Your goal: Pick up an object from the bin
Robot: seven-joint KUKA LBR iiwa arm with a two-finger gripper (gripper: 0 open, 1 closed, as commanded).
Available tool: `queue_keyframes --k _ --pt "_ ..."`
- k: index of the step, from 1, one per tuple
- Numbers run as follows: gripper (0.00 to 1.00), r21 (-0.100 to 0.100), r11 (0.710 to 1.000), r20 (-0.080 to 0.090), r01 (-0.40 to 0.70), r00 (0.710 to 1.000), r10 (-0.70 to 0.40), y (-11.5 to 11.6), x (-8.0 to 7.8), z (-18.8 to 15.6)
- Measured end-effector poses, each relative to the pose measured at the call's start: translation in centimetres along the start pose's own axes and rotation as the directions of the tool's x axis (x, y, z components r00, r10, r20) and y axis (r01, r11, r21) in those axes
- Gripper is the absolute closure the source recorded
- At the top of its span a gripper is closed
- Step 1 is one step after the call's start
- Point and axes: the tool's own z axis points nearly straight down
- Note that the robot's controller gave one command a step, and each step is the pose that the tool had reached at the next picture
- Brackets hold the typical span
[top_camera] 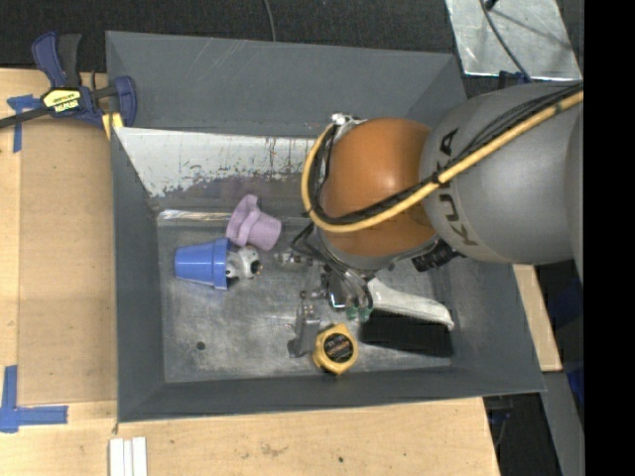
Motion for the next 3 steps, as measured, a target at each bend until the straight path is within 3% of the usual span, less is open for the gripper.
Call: queue_keyframes --k 1,2,3 --pt "1.00 -0.001 1.000 0.008 -0.003 1.000 0.003 -0.1 -0.2 -0.4" --pt "1.00 -0.001 1.000 0.008 -0.003 1.000 0.003 -0.1 -0.2 -0.4" --pt "1.00 0.000 1.000 0.006 -0.002 1.000 0.002 0.2 0.5 -2.6"
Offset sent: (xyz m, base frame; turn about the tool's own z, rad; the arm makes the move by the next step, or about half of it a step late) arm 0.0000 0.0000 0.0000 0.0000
